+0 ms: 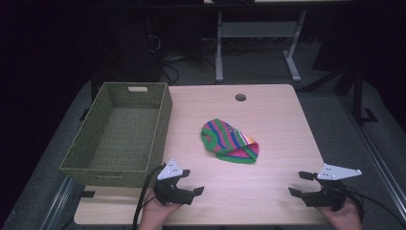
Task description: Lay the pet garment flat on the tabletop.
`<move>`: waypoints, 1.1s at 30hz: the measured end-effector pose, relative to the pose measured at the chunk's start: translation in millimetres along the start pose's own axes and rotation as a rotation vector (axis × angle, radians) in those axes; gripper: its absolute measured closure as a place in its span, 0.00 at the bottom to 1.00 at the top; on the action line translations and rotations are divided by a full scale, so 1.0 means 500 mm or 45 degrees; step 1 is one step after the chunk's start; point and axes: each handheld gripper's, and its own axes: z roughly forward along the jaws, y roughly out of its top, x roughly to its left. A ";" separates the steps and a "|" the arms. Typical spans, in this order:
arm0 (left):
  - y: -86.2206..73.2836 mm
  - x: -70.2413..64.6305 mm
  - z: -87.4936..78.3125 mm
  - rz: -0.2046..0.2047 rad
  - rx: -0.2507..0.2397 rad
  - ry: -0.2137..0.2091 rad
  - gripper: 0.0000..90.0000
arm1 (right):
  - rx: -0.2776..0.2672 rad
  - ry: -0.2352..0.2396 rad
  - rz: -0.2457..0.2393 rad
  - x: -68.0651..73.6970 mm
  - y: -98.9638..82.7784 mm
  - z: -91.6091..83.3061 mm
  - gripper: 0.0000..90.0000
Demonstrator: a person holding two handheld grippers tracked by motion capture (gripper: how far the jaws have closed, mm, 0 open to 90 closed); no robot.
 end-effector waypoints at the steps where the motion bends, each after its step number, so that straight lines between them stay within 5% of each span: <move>1: 0.001 0.000 0.000 0.000 -0.004 0.003 0.21 | 0.004 0.008 -0.007 0.001 0.001 0.002 0.25; 23: 0.001 -0.006 0.001 0.077 0.007 0.044 0.21 | 0.041 0.105 -0.032 0.017 0.061 0.041 0.24; 33: 0.001 -0.003 0.001 0.057 0.005 0.042 0.21 | 0.067 0.136 -0.076 0.025 0.093 0.061 0.24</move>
